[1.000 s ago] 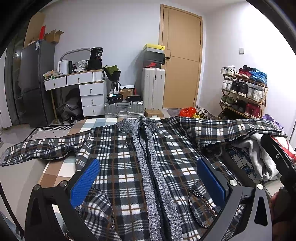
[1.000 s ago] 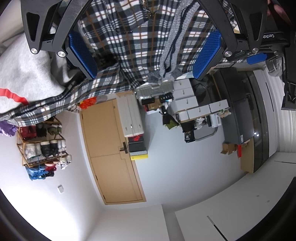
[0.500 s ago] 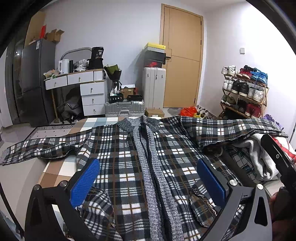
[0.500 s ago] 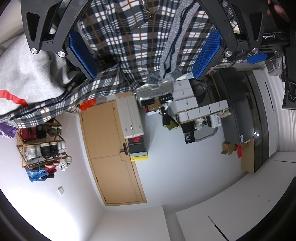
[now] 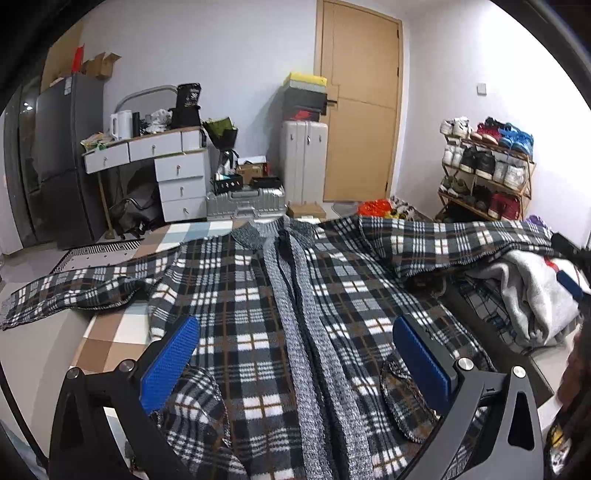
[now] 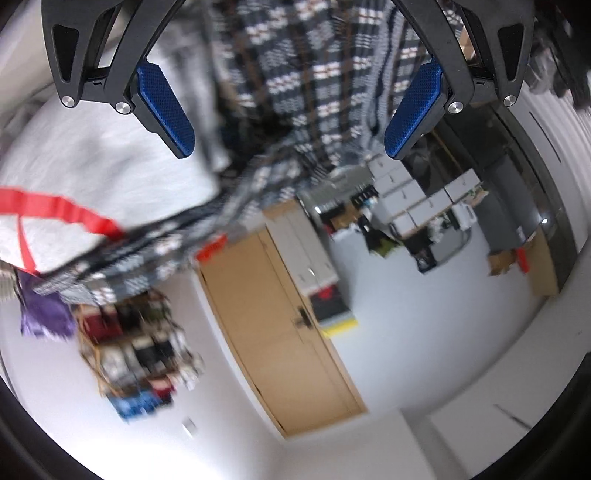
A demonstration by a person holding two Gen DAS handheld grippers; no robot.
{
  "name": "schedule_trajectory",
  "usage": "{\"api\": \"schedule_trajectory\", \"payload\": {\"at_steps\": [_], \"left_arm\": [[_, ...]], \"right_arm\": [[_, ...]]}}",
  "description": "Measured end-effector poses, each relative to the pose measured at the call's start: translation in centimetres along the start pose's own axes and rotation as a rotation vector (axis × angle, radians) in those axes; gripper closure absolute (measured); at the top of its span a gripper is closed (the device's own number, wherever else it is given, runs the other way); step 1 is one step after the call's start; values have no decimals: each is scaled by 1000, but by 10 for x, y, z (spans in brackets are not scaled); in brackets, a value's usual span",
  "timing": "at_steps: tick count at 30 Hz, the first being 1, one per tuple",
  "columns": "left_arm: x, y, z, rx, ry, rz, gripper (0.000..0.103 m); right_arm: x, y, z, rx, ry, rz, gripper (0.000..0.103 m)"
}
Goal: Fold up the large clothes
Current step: 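Grasp the grey knit sleeve cuff with the right tool and lift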
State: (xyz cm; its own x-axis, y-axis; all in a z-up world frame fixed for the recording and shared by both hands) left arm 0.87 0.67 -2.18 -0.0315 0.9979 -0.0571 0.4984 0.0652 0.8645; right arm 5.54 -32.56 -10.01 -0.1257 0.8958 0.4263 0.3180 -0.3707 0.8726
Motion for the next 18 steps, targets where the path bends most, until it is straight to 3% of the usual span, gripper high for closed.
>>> {"api": "schedule_trajectory", "payload": {"at_steps": [7,11,15,18], "left_arm": [[-5,1,-1,17,-17,18,1],[-7,1,2,30,-17,21,1],[-6,0,6,37,-15,25,1],[-7,-1,7,44,-16,28,1]], "right_arm": [[-94,76,3,112,-92,161,0],[-134,92,18,202,-84,303,0],[-146,99,27,209,-74,350,0],[-147,108,38,219,-125,341,3]]}}
Point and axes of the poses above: each gripper's, at about its wrist camera, not at the fingertips, and z roughly the way its jaws point, x to its left, y to its top, the point moved 2 cm from there along z, roughly the way its jaws point, and after that the axes turned 2 degrees about -x, right-handed, at the moved point
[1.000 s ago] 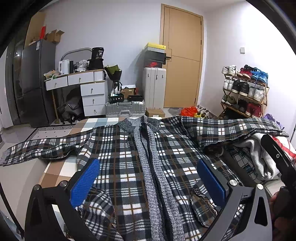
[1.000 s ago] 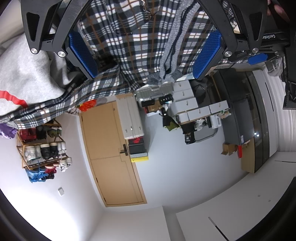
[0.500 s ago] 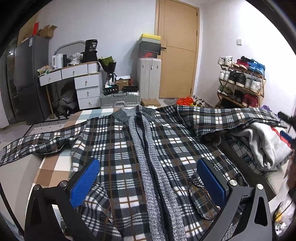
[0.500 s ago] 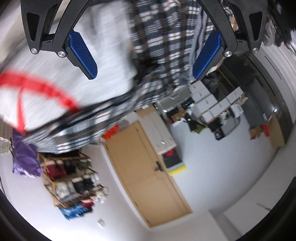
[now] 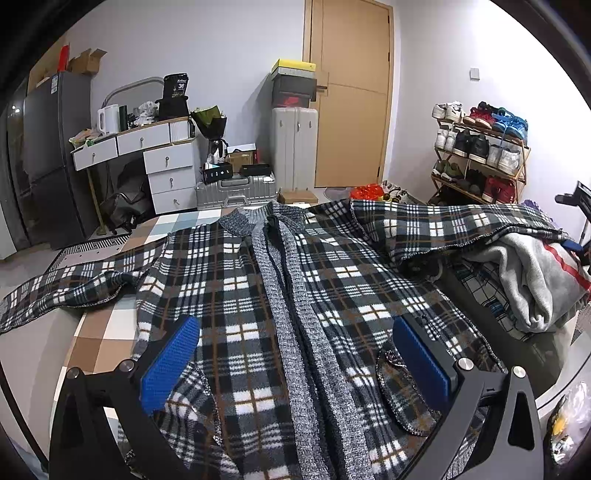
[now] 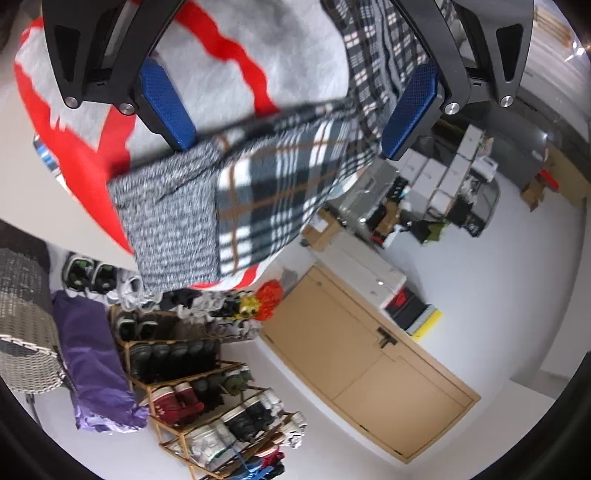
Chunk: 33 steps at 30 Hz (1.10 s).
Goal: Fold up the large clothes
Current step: 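Grasp the grey knit sleeve cuff with the right tool and lift, then carry the sleeve across the shirt body with the right tool and release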
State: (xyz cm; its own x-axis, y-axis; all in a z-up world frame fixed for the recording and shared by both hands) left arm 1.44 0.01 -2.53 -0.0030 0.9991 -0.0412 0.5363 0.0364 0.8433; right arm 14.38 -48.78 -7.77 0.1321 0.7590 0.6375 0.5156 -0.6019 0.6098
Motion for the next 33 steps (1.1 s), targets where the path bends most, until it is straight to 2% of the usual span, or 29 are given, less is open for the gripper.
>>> {"api": "schedule_trajectory", "payload": {"at_steps": [4,5,7,9,12,14,21,25,29,33], "left_arm": [[0,0,1,2,3,7,1],[0,0,1,1,3,6,1],[1,0,1,4,1,5,1],[2,0,2,7,6,4,1],[6,-1,2,8,6,-2,1],[9,-1,0,4,9,-1,1],[34,-3,-5,-7,26,-7,1],[51,-2,-4,-2,35,-35,1],[64,1,-9,-14,40,-65,1],[80,4,-23,-55,53,-99,1]], "right_arm": [[9,13,17,12,-118,-33,12],[12,17,21,2,-171,-54,21],[15,22,26,-17,-264,-100,44],[14,27,27,-51,-335,-117,95],[15,35,27,-83,-343,-106,96],[31,46,25,-122,-379,-175,97],[146,99,10,-281,-529,-456,97],[212,106,5,-362,-571,-568,97],[269,87,24,-340,-471,-617,97],[338,36,51,-309,-302,-720,97]]}}
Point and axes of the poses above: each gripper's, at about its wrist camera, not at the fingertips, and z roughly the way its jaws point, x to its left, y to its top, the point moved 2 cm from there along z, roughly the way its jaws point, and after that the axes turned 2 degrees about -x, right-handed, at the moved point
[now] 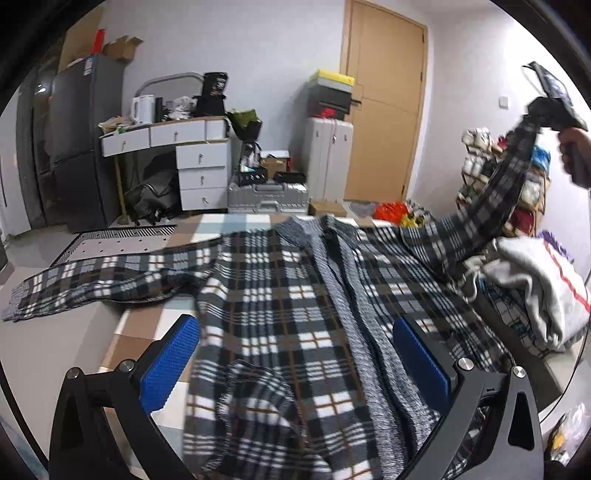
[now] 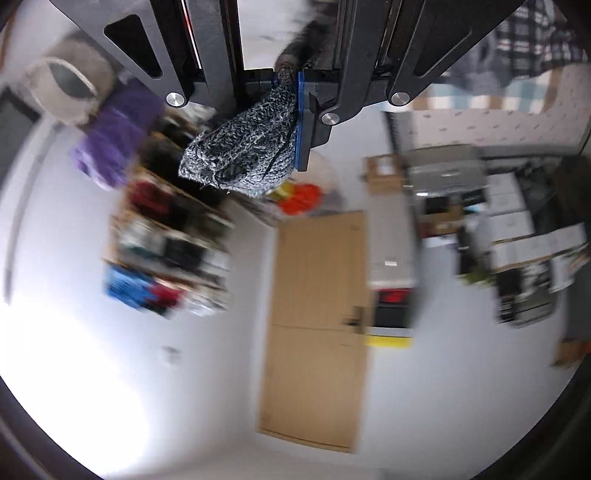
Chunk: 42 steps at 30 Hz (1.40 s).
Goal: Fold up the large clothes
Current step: 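Carry the sleeve across the shirt body with the right tool and release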
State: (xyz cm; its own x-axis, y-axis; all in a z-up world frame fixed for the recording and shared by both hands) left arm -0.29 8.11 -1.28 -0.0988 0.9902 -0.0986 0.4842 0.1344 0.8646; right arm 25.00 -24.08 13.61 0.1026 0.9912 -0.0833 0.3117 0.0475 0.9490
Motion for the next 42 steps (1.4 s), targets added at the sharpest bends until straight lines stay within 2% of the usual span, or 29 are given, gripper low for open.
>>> {"api": "schedule_trajectory", "payload": {"at_steps": [1,2,5,8,10,12,14,16,18,20,23,25,26,27,28,29,31,32,34,35,39,42], "left_arm": [[5,1,-4,-11,3,-14,1],[11,2,-6,-19,1,-27,1],[23,4,-14,-46,-1,-60,1],[34,8,-20,-75,4,-78,1],[41,9,-23,-94,16,-88,1],[48,9,-25,-106,25,-102,1],[55,10,-23,-106,26,-116,1],[58,10,-19,-96,16,-131,1],[60,9,-19,-93,11,-138,1],[60,9,-18,-94,5,-134,1],[60,7,-20,-96,1,-119,1],[60,6,-21,-90,-12,-118,1],[59,5,-21,-87,-12,-115,1],[58,5,-21,-88,-13,-112,1],[57,5,-22,-88,-16,-110,1],[57,5,-23,-89,-17,-108,1],[56,5,-23,-89,-13,-105,1],[56,4,-22,-86,-14,-103,1],[55,4,-21,-84,-9,-100,1],[55,4,-20,-83,-2,-95,1],[54,3,-13,-69,23,-86,1],[52,1,-8,-55,46,-81,1]], "right_arm": [[30,-2,-1,4,86,-4,97],[48,-6,-2,7,129,-8,97],[136,-26,0,38,339,-36,97],[236,-73,7,118,558,-86,97],[295,-114,18,208,656,-118,97],[350,-163,28,307,718,-148,97],[392,-216,40,434,781,-157,97],[426,-259,45,520,823,-166,97],[449,-287,43,562,838,-140,97],[460,-300,45,606,877,-82,97],[469,-309,51,635,857,-21,90],[465,-311,61,733,874,-12,58],[465,-311,64,804,910,-1,31],[463,-307,63,828,944,21,27],[458,-303,61,834,992,42,27],[443,-293,61,820,1055,62,27],[406,-272,63,748,1094,109,16],[385,-262,69,719,1074,128,6],[341,-251,81,664,1019,142,3],[318,-251,92,654,954,136,3],[245,-267,145,737,723,146,3],[214,-290,161,810,674,183,3]]}}
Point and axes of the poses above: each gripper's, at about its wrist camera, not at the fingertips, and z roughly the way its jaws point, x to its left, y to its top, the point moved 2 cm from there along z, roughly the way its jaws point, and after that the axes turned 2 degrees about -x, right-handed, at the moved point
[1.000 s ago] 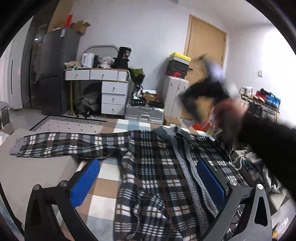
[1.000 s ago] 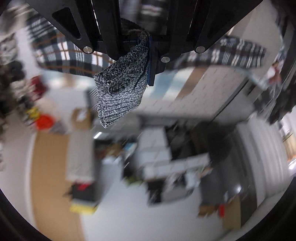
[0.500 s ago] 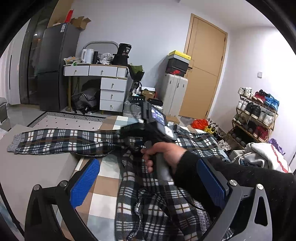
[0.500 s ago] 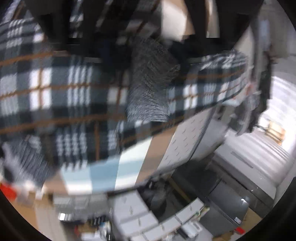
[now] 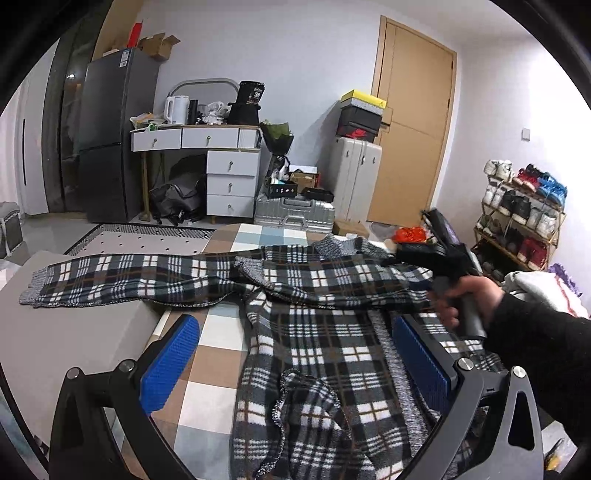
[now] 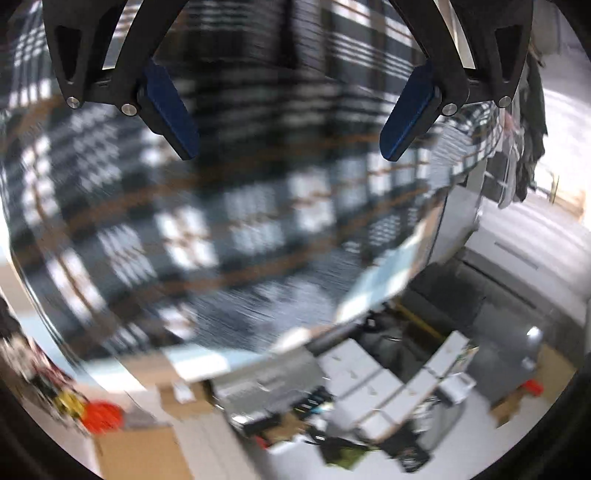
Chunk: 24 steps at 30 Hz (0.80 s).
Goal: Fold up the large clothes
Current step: 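Carry the sleeve across the shirt body with the right tool and release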
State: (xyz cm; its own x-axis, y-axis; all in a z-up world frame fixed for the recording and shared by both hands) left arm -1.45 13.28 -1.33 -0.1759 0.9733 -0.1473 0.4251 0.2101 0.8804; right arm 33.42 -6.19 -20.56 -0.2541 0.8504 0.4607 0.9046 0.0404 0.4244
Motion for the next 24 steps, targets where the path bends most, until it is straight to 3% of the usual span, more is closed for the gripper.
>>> {"api": "schedule_trajectory", "payload": {"at_steps": [2,4,7,13,16,21,24], "left_arm": [[-1,-2,4,6,18,8,1],[-2,-4,10,18,44,17,1],[1,-6,16,48,62,17,1],[11,-6,18,43,132,15,1],[17,-5,18,37,173,4,1],[28,-7,19,51,245,3,1],[48,-2,15,96,252,-55,1]], "right_arm": [[-20,-7,10,60,-30,40,3],[-15,-14,0,6,4,16,3],[-15,-28,-19,9,158,86,3],[5,-95,-101,-146,410,100,0],[29,-136,-131,-244,417,42,0],[65,-198,-179,-470,292,-189,0],[76,-230,-203,-594,278,-294,0]]}}
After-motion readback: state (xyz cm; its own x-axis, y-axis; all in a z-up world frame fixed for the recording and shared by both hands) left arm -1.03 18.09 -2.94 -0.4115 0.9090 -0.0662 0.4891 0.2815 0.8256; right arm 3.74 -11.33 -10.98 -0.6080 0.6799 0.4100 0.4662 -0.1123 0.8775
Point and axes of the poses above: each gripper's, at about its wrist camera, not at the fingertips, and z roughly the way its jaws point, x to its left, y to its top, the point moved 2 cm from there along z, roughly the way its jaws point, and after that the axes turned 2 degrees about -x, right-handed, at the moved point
